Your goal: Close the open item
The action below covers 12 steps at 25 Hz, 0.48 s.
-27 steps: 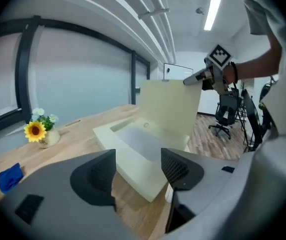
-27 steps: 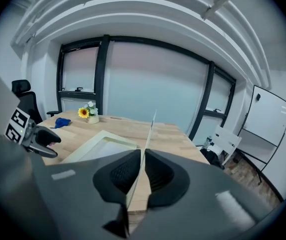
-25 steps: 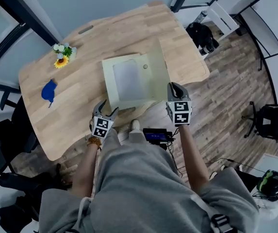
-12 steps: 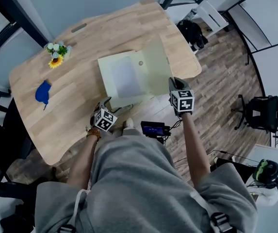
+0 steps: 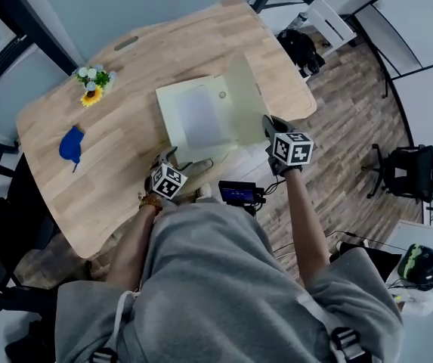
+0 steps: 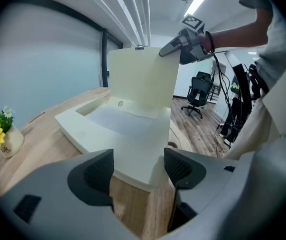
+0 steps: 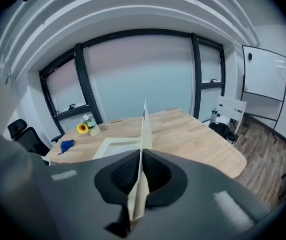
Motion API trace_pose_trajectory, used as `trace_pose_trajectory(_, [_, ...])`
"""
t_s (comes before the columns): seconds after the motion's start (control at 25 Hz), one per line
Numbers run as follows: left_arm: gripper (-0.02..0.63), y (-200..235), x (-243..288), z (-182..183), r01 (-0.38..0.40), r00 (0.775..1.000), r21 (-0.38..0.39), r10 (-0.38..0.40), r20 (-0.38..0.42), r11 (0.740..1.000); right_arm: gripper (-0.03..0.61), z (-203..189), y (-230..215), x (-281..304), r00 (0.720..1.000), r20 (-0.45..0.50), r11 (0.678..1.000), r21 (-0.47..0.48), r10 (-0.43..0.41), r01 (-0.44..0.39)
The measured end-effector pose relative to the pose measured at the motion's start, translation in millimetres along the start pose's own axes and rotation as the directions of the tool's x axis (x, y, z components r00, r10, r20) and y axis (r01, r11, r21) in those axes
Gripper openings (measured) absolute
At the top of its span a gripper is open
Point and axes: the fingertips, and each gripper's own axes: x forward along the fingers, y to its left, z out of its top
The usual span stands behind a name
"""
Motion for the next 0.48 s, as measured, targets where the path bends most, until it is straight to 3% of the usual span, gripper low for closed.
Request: trace_pose_trajectory(0.48, [0.316,21.7,1.3,4.4,-0.003,1.0,-0.025,0.003,0.0,1.0,0.018,6.6,44.2,9.5,0.993,-0.001,0.993,0.022,0.114,-0.114])
